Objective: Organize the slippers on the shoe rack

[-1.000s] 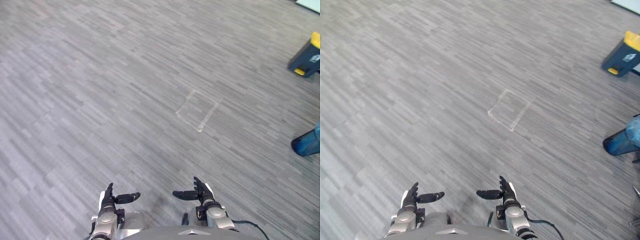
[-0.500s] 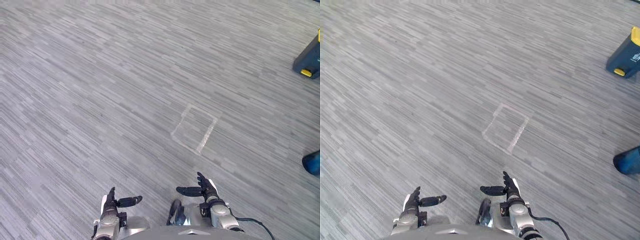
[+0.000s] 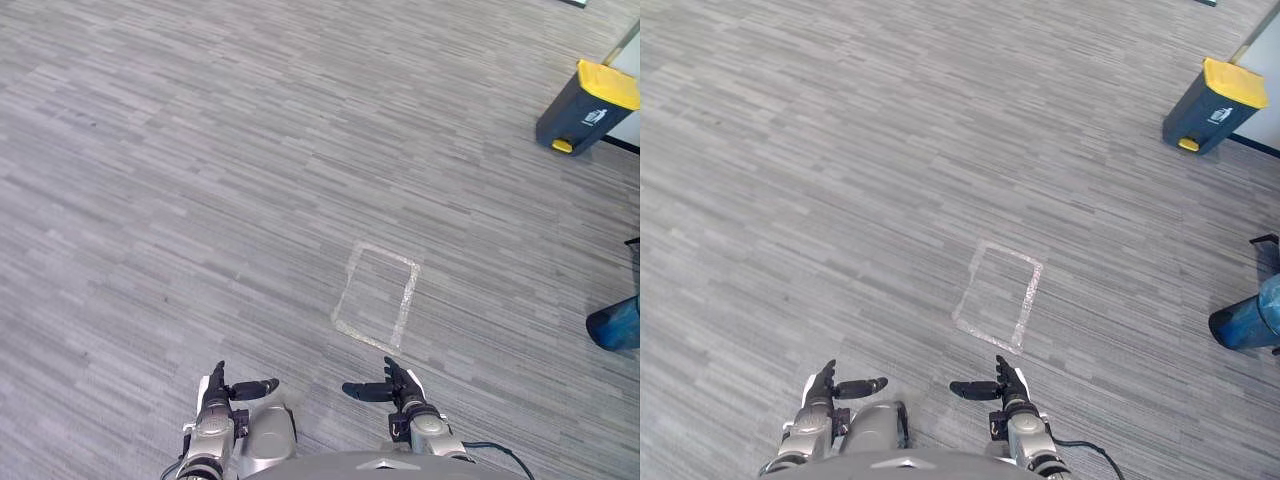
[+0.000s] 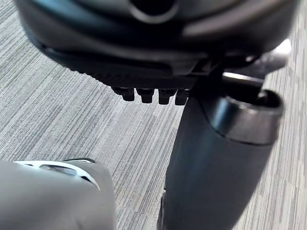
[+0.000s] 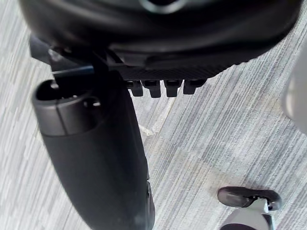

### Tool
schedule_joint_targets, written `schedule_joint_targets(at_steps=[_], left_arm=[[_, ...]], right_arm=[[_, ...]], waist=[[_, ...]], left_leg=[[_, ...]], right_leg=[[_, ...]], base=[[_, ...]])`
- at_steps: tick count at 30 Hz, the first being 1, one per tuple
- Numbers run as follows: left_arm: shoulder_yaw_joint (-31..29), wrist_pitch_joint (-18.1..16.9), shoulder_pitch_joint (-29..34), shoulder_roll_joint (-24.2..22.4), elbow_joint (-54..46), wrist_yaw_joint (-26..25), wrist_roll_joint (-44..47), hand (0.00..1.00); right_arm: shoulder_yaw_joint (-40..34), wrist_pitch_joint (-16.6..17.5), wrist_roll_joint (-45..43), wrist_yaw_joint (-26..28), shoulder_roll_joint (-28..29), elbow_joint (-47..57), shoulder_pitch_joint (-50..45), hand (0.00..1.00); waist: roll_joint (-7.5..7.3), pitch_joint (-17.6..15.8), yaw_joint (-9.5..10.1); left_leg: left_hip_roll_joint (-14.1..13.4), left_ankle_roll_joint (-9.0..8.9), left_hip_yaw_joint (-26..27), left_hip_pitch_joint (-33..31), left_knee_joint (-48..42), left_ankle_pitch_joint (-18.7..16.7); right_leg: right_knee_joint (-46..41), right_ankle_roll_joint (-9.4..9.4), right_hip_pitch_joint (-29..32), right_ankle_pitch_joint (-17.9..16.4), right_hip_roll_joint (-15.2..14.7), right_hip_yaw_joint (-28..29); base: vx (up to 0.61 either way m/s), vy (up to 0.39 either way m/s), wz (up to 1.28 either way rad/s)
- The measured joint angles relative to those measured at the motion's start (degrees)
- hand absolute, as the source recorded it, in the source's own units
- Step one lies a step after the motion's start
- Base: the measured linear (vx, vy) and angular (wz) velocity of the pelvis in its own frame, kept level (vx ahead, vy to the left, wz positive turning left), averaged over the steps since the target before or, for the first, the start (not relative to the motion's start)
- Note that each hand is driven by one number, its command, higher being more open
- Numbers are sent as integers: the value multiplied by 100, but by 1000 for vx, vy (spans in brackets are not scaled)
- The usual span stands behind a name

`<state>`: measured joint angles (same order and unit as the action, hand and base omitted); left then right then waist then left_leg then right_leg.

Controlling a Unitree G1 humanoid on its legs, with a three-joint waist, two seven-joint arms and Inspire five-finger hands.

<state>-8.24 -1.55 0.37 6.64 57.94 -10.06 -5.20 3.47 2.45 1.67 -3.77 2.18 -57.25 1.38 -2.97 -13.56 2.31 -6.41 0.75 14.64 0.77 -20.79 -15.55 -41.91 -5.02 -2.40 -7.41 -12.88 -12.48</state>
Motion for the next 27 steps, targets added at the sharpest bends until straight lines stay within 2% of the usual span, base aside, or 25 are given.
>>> schedule_joint_targets(at_steps=[1,2,3,4,5,6,7,8,9,10,11,13,14,15,16,17,18,19,20,22,23,25,26,27], left_arm=[[218,53,33,61,116,1,-48,100],[272,59,35,65,145,9,-51,100],[98,92,-20,152,217,110,-123,100],[3,94,-18,186,224,199,-137,100],[-116,126,18,400,222,314,-165,100],[-112,139,92,821,192,627,52,100],[-157,137,115,952,190,637,94,100],[-239,106,195,1101,189,566,125,100],[-254,99,214,1070,229,508,122,100],[-272,73,215,946,230,412,121,100],[-263,-10,249,721,203,408,121,100],[-193,-44,255,416,203,419,119,100],[-175,-45,274,198,204,423,119,100],[-175,-45,287,97,207,428,118,100],[-288,-24,320,3,157,505,155,100],[-321,-47,353,11,73,502,161,100],[-349,-72,376,-21,3,457,181,100],[-391,-87,419,-18,-37,353,238,100],[-389,-92,435,-4,-43,296,244,100],[-385,-93,454,-12,-43,269,247,100],[-363,-101,446,-20,-45,245,250,100],[-339,-147,433,-33,-43,234,301,100],[-301,-180,451,-60,-36,217,349,100],[-207,-175,490,-60,-23,176,354,100]], right_arm=[[12,32,11,73,4,16,26,100],[11,52,47,80,-4,20,36,100],[8,59,54,123,-32,2,133,100],[7,57,56,144,-40,-7,148,100],[22,74,56,185,-67,42,180,100],[63,71,53,270,-113,237,150,100],[86,67,57,254,-123,275,122,100],[114,42,60,206,-130,259,43,100],[114,53,67,171,-167,255,31,100],[115,49,119,112,-259,242,102,100],[93,-10,178,16,-350,231,158,100],[14,-30,174,-13,-381,224,83,100],[-9,-59,180,-16,-372,247,48,100],[-5,-69,180,-20,-372,257,19,100],[0,-95,177,-29,-352,299,-34,100],[-6,-100,172,-53,-288,328,-92,100],[-18,-107,169,-75,-265,323,-113,100],[-24,-124,166,-93,-248,242,-138,100],[-22,-140,161,-114,-217,233,-156,100],[-44,-142,157,-156,-218,227,-156,100],[-164,-141,156,-175,-198,227,-151,100],[-277,-166,150,-189,-193,228,-146,100],[-285,-168,150,-207,-228,218,-166,100],[-277,-164,151,-244,-275,118,-162,100]], waist=[[24,8,-142],[33,19,-191],[79,41,-257],[86,37,-278],[86,33,-325],[37,48,-367],[22,55,-369],[-79,111,-366],[-61,120,-379],[156,98,-321],[302,128,-301],[320,144,-330],[307,148,-337],[292,147,-336],[287,146,-324],[291,139,-271],[260,141,-244],[187,177,-218],[148,192,-192],[122,175,-105],[121,159,-94],[148,106,-83],[184,116,-68],[219,157,-53]], left_leg=[[10,4,48,538,400,-2],[-16,2,53,684,528,0],[-116,-2,128,919,708,1],[-145,-2,160,969,743,1],[-235,-4,224,1077,803,0],[-306,-141,241,1195,860,-30],[-319,-251,253,1254,860,-79],[-233,-453,253,1364,853,-198],[-259,-525,209,1455,852,-248],[-412,-575,207,1530,853,-291],[-441,-531,178,1466,705,-143],[-499,-657,-61,1294,223,84],[-613,-805,-285,1029,-517,193],[-677,-858,-382,878,-971,317],[-855,-978,-573,506,-1944,672],[-1050,-1006,-642,85,-2949,488],[-1110,-957,-616,-158,-3356,239],[-1030,-809,-555,-421,-3358,-45],[-846,-693,-573,-613,-2992,-223],[-464,-636,-788,-802,-1871,-377],[-143,-630,-1260,-976,-1003,-354],[135,-639,-1856,-1111,-420,-124],[265,-732,-2129,-1031,-210,351],[283,-468,-1940,-881,-259,650]], right_leg=[[-695,245,354,-358,-93,-423],[-711,349,475,-475,-62,-599],[-441,471,868,-687,107,-848],[-304,506,992,-712,158,-911],[213,500,1257,-704,300,-1106],[1353,540,1452,-431,576,-1398],[1921,599,1453,-141,721,-1463],[2719,921,1420,863,880,-1442],[2665,1111,1393,953,899,-1404],[2512,1140,1406,950,1026,-1418],[2445,1128,1430,641,1071,-1376],[2337,1096,1372,353,1084,-1363],[2420,1052,1216,231,1149,-1348],[2472,1057,1121,194,1192,-1337],[2679,1066,844,157,1332,-1275],[2853,1118,553,95,1504,-1183],[2920,1147,380,43,1560,-1090],[3000,1133,190,17,1573,-948],[3094,1111,41,21,1563,-770],[3155,1053,-87,22,1491,-398],[3150,945,-117,-24,1419,-120],[3131,824,-197,-86,1348,174],[3072,668,-240,-163,1314,440],[2970,499,-267,-273,1278,758]], base=[[320,72,-10],[341,7,-5],[277,-17,-2],[341,-38,-16],[345,-78,-19],[360,-110,-17],[374,-153,-8],[313,-133,1],[404,-132,-13],[410,-133,-22],[402,-122,-28],[438,-178,-8],[421,-175,-4],[344,-125,-12],[390,-84,-23],[322,-63,-37],[310,-9,-55],[240,35,-68],[298,60,-85],[273,146,-103],[259,188,-106],[294,254,-91],[342,310,-117],[351,318,-129]])
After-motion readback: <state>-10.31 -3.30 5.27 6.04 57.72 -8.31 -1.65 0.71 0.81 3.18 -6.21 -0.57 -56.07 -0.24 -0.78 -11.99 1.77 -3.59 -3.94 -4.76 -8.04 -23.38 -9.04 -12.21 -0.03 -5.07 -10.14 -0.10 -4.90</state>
